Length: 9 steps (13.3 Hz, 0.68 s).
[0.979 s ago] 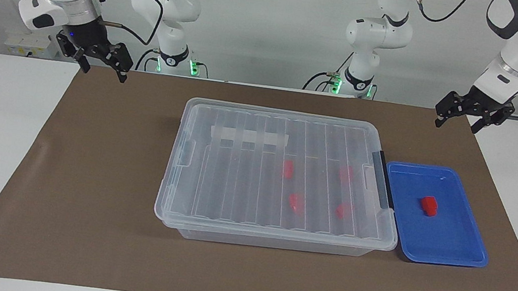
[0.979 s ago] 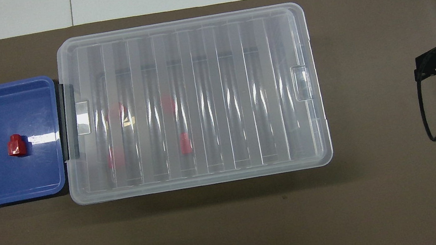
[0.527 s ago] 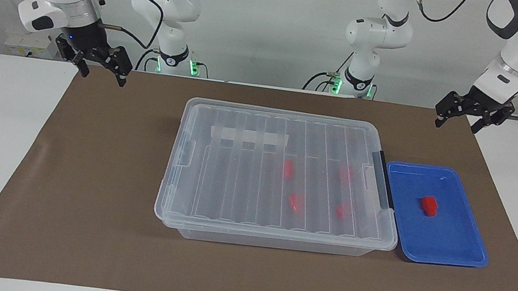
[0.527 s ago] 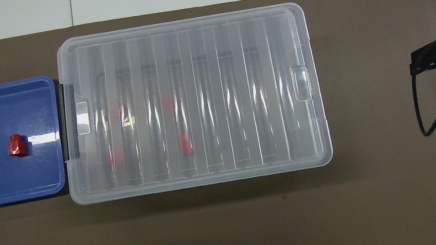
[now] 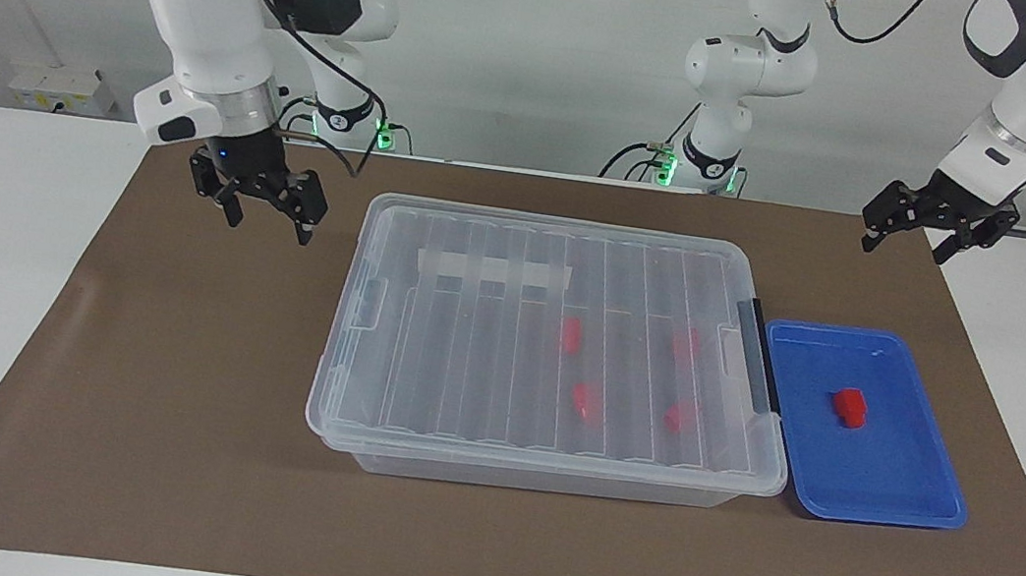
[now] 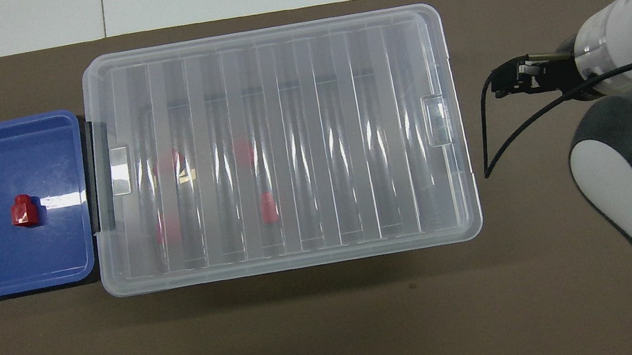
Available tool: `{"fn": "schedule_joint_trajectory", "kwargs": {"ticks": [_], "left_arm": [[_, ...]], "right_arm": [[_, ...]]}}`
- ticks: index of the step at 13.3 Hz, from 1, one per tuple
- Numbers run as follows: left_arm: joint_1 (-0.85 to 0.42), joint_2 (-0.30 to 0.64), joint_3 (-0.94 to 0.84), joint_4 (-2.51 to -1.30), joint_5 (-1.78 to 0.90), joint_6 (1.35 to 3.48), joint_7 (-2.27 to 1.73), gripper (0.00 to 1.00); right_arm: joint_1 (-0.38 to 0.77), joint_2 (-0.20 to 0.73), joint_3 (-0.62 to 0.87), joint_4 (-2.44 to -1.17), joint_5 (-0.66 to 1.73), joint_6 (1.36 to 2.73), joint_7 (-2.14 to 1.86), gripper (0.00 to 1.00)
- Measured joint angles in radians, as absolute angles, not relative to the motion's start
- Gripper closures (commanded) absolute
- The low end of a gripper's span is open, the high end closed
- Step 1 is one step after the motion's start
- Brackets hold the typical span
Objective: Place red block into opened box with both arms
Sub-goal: 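Move the right gripper onto the clear lid's end farthest from the tray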
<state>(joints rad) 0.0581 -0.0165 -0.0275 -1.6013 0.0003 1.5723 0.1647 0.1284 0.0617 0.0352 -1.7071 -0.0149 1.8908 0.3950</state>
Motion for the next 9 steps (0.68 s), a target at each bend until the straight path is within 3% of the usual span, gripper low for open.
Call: {"fn": "schedule_joint_trajectory", "kwargs": {"ticks": [9], "left_arm": [[0.058, -0.016, -0.028, -1.601, 0.0, 1.572, 0.165, 0.0]], "right_arm": [[0.185, 0.178, 0.035, -1.714, -0.015, 2.011, 0.446, 0.0]]}}
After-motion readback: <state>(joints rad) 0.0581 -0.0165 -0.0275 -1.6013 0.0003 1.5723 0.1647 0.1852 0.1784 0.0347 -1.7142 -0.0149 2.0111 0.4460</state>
